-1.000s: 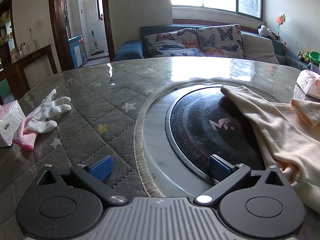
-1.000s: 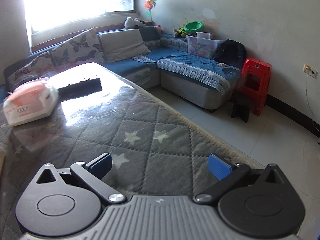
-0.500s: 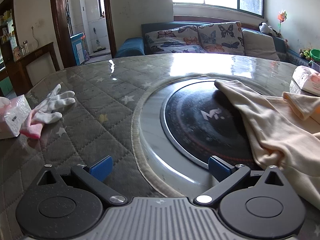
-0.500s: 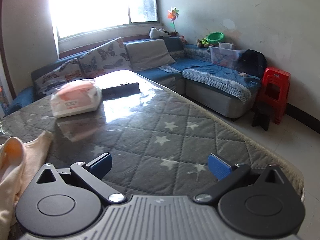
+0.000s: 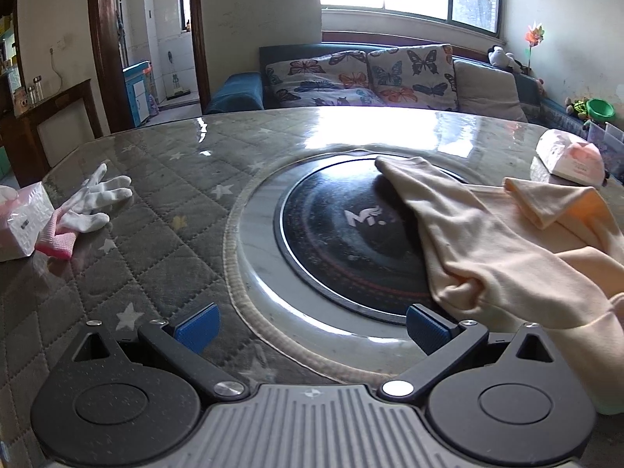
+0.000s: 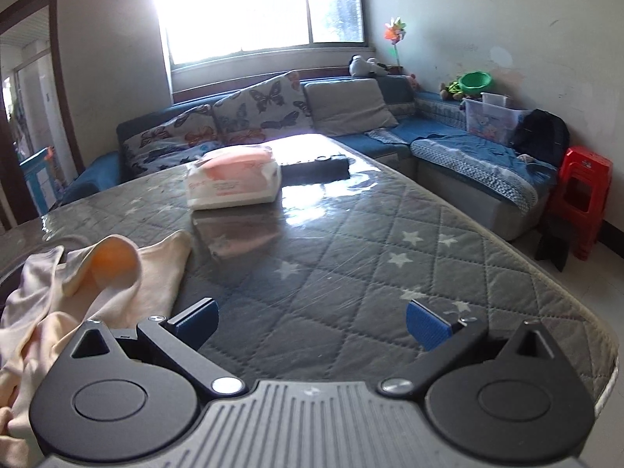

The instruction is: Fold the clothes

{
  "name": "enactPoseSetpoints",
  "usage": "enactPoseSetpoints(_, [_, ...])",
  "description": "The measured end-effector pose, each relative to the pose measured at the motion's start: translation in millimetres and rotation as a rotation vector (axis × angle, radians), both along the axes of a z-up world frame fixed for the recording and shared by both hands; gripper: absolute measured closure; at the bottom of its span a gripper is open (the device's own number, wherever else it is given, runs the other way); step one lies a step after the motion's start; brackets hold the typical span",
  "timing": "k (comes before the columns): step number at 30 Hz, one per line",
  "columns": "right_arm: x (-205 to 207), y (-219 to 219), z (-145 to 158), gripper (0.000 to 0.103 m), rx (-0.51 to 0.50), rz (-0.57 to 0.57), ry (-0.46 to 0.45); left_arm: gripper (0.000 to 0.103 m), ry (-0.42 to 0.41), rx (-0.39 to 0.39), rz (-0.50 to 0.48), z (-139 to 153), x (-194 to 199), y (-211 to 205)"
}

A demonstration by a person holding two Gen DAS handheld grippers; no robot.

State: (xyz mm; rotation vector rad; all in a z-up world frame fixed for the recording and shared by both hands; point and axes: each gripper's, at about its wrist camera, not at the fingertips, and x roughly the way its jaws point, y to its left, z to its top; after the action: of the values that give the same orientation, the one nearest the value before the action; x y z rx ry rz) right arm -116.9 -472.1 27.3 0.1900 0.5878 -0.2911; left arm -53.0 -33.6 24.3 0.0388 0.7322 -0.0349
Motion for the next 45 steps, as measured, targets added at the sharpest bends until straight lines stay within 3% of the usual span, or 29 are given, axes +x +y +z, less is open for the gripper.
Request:
enactPoseSetpoints(19, [-14, 46, 11, 0.000, -0.027, 0.136, -0.025, 0.000, 0.044, -0.005, -0.056, 14, -17, -27])
enactPoseSetpoints(45, [-16, 87, 14, 0.000, -0.042, 0.287, 0.021, 0.000, 0.084, -0.007, -0.087, 17, -19, -52])
